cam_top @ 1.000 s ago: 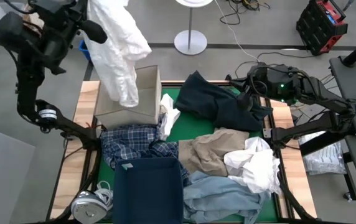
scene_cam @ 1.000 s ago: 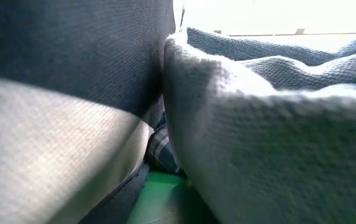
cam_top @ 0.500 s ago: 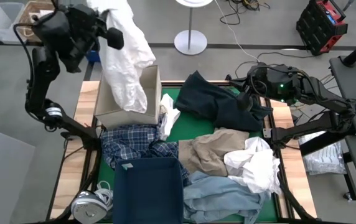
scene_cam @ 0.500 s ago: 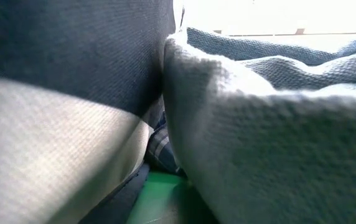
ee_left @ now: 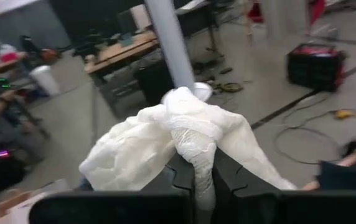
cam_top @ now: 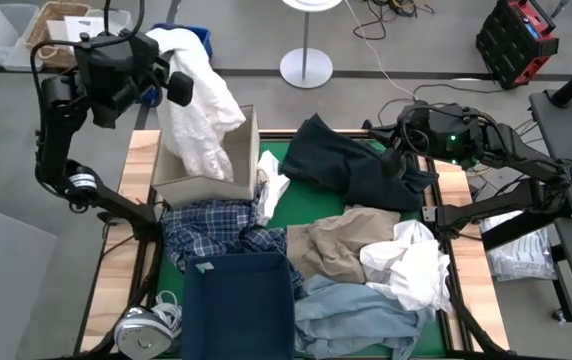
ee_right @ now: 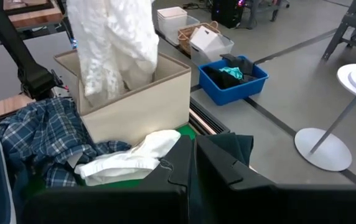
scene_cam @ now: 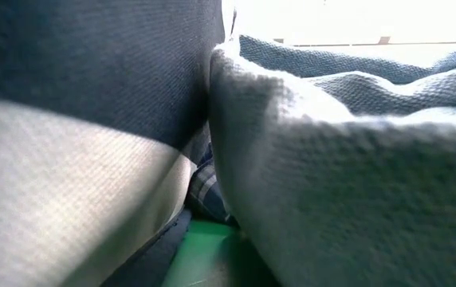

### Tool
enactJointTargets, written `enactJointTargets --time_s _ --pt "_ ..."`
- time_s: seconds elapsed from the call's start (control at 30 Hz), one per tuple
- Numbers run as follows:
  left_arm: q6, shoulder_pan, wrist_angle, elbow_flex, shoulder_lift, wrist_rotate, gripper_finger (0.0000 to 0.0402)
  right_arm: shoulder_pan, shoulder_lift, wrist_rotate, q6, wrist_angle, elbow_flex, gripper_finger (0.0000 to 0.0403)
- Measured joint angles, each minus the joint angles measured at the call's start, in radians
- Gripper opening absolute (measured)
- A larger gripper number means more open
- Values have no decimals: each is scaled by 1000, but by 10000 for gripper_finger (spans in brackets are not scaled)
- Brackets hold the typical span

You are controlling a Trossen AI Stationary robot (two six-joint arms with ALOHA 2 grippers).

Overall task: Sort clothes
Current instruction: Put the white dress into the white laundry organizer

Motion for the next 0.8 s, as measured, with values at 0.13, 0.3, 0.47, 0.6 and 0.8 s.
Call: enactJointTargets --time_s 0.13,0.3,0.47,0.6,0.8 --pt "-12 0 -35 0 -4 31 0 0 0 0 0 0 -1 13" --pt "-53 0 -135 0 -9 68 0 0 0 0 -1 0 -2 13" --pt "-106 0 -220 0 -7 172 0 0 0 0 -1 0 -2 13" --pt "-124 0 -254 0 0 173 0 0 0 0 0 0 -2 13" --pt "-124 0 -257 0 3 186 0 0 0 0 5 0 -2 13"
